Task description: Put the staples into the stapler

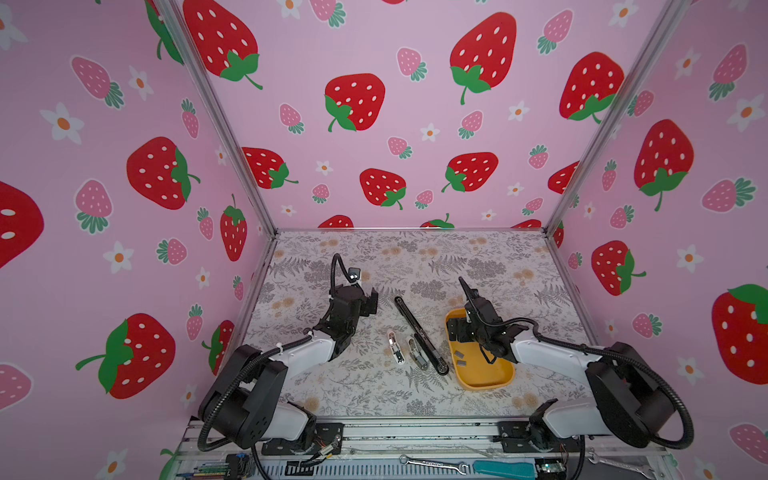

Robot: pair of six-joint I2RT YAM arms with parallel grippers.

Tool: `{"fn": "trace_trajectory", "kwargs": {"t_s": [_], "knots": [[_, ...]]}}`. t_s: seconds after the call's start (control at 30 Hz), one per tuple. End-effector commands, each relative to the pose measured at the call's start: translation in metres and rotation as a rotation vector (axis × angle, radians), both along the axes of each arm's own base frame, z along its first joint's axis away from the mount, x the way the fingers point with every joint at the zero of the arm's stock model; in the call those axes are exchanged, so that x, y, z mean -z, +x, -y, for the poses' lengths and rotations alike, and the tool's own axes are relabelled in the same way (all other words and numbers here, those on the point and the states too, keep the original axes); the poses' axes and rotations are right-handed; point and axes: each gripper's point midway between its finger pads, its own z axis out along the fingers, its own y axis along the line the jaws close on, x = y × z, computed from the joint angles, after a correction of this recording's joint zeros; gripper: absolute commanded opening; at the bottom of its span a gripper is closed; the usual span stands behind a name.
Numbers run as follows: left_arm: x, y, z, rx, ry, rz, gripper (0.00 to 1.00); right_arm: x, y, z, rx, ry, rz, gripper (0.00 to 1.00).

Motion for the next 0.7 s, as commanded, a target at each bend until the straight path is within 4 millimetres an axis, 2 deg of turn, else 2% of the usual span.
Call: {"fn": "trace_trajectory", "kwargs": {"t_s": [0.0,0.2,0.33,0.5,0.6,0.67], "knots": [[-0.014,0.012,0.003,-0.012,-0.003,0.047,0.99,0.009,0.003,0.005,-0.006,-0.064,-0.020,0.99],[-0.010,0.017,0.008,0.006,0.007,0.032,0.99,0.030,0.001,0.007,-0.011,-0.115,-0.074,0.99],[-0.009,0.019,0.010,0.013,0.012,0.027,0.99,0.043,-0.003,0.016,0.010,-0.164,-0.108,0.99],[-0.012,0.022,0.011,0.012,0.011,0.036,0.99,0.048,-0.006,0.025,0.041,-0.199,-0.131,0.99],[-0.013,0.022,0.012,0.014,0.009,0.038,0.99,0.044,-0.004,0.032,0.080,-0.213,-0.123,0.91],[-0.011,0.022,0.011,0.012,0.013,0.035,0.99,0.042,-0.004,0.038,0.111,-0.224,-0.121,0.81]]}}
